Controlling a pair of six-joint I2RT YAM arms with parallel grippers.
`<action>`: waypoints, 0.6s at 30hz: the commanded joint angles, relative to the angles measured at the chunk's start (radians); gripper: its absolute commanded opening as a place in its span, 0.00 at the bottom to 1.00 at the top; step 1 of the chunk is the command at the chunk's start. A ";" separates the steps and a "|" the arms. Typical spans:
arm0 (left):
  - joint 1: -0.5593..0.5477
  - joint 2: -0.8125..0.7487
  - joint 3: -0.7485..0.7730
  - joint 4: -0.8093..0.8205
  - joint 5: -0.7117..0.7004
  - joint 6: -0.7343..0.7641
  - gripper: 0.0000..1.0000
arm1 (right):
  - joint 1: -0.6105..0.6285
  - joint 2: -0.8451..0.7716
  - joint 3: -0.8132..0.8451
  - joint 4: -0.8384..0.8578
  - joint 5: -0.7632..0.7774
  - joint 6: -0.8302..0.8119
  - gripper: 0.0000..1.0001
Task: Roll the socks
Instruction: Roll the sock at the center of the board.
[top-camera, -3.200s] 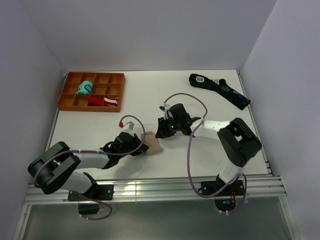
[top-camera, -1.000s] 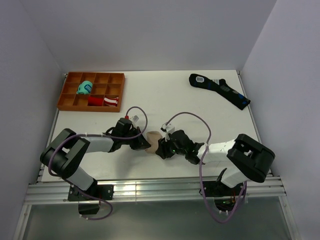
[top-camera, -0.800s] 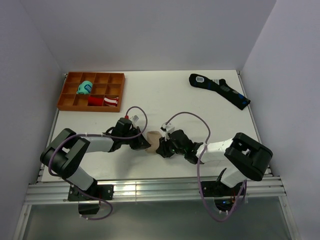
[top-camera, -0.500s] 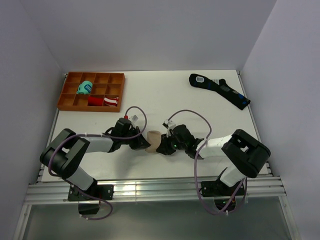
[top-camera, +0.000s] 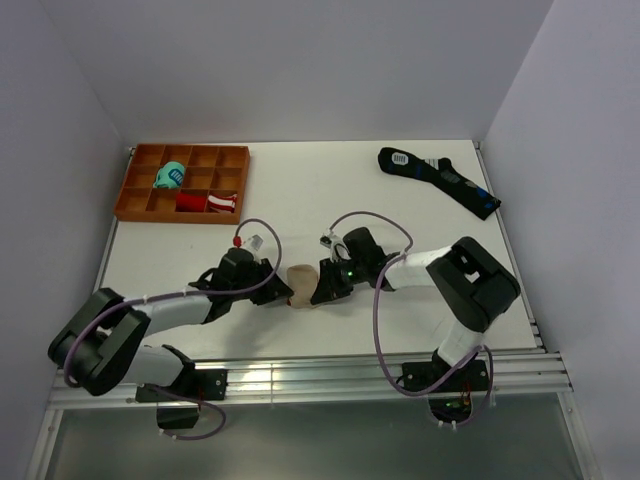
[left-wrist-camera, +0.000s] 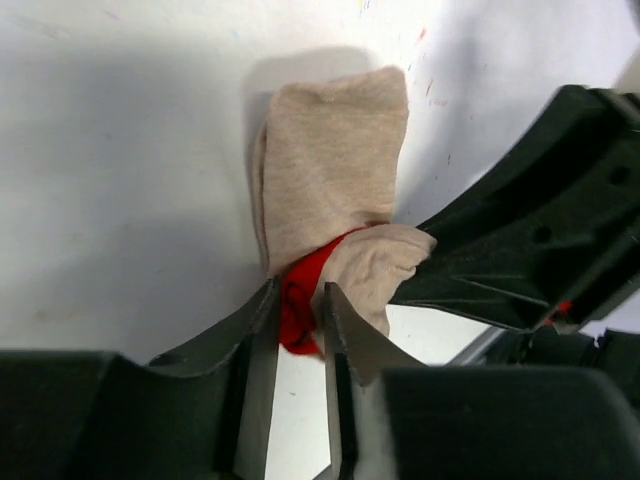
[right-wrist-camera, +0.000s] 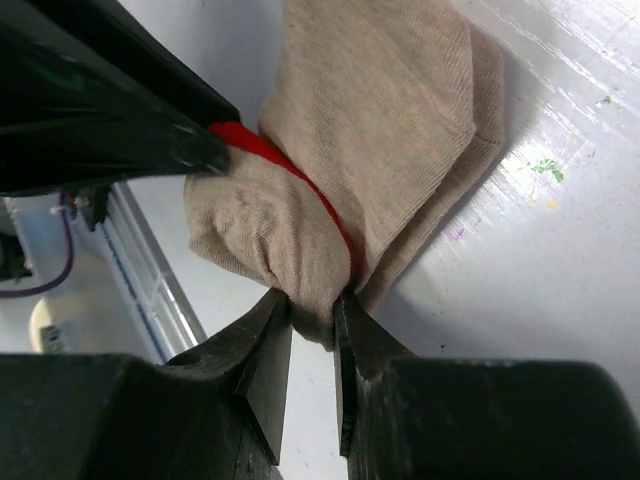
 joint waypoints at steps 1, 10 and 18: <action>-0.016 -0.109 -0.035 -0.036 -0.147 0.037 0.29 | -0.029 0.059 0.028 -0.187 -0.032 -0.051 0.12; -0.103 -0.261 -0.124 0.073 -0.325 0.091 0.36 | -0.039 0.137 0.160 -0.396 -0.064 -0.107 0.13; -0.209 -0.295 -0.205 0.229 -0.443 0.157 0.41 | -0.044 0.203 0.260 -0.519 -0.070 -0.156 0.15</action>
